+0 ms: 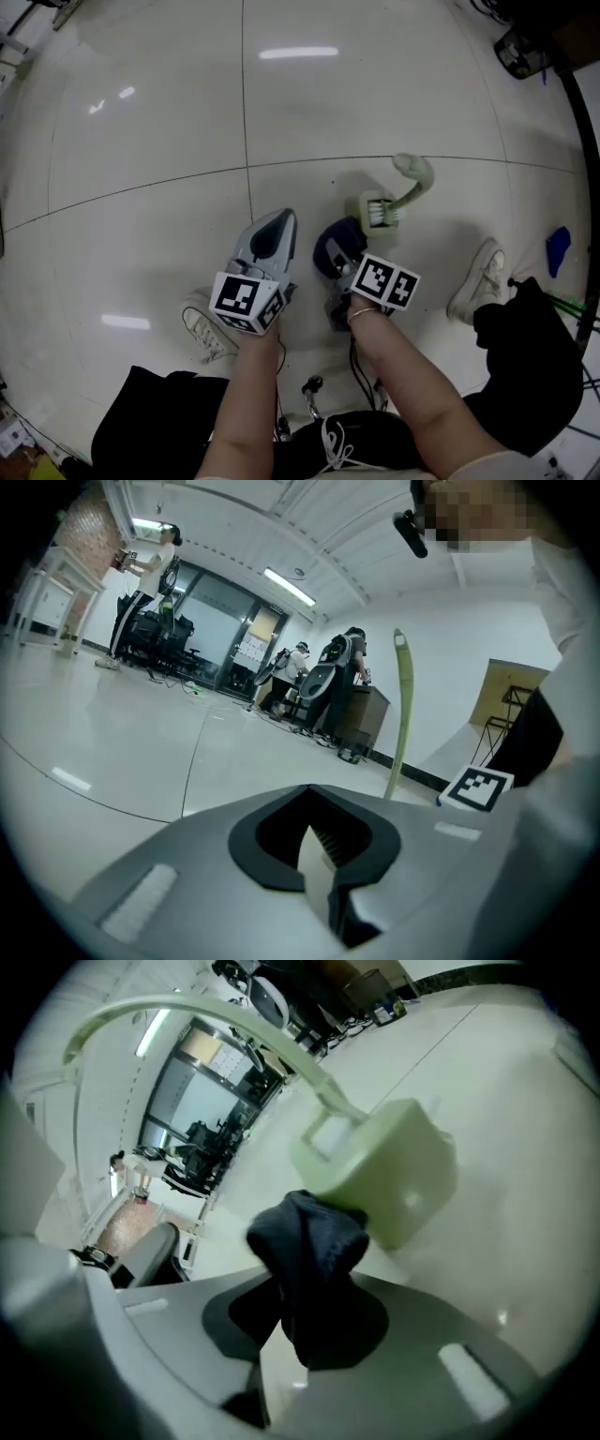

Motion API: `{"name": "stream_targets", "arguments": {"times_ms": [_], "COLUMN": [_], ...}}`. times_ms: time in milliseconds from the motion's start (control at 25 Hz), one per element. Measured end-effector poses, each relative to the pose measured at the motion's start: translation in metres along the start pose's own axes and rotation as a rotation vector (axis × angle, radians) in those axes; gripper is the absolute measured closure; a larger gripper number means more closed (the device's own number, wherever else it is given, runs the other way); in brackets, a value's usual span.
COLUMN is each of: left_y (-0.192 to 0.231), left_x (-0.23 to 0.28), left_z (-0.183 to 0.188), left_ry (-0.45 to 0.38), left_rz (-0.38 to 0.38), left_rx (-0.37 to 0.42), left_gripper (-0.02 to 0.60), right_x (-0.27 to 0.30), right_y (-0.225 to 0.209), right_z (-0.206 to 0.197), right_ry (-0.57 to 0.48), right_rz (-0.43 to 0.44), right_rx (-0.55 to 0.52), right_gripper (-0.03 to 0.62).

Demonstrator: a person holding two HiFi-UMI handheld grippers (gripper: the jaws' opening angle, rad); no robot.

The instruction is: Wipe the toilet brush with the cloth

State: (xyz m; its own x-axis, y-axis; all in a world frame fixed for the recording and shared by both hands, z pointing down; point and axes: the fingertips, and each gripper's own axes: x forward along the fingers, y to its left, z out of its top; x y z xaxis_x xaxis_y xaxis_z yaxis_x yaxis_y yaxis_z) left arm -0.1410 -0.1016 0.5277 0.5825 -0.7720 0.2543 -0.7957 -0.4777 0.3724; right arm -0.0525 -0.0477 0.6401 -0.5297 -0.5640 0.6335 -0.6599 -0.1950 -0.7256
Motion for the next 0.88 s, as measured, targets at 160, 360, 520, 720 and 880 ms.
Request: {"name": "stream_targets", "arguments": {"times_ms": [160, 360, 520, 720, 880], "left_y": [0.010, 0.017, 0.016, 0.010, 0.010], "left_x": [-0.001, -0.004, -0.006, -0.004, -0.005], "left_z": [0.009, 0.012, 0.005, 0.000, -0.007], "left_ry": [-0.022, -0.034, -0.005, 0.017, 0.027], "left_rz": [0.014, 0.016, 0.027, 0.014, 0.010], "left_rx": [-0.012, -0.029, 0.037, 0.074, 0.053], "left_gripper": [0.575, 0.575, 0.575, 0.575, 0.575], "right_x": [0.010, 0.011, 0.015, 0.021, 0.027], "right_y": [0.053, 0.050, 0.040, 0.026, 0.000], "right_z": [0.037, 0.064, 0.058, 0.045, 0.033], "right_ry": [-0.114, -0.209, -0.198, -0.195, -0.186], "right_rz": [0.089, 0.020, 0.013, -0.004, -0.045], "right_rx": [-0.059, -0.097, -0.035, 0.091, 0.192], "right_gripper": [0.531, 0.531, 0.533, 0.533, 0.534]}}
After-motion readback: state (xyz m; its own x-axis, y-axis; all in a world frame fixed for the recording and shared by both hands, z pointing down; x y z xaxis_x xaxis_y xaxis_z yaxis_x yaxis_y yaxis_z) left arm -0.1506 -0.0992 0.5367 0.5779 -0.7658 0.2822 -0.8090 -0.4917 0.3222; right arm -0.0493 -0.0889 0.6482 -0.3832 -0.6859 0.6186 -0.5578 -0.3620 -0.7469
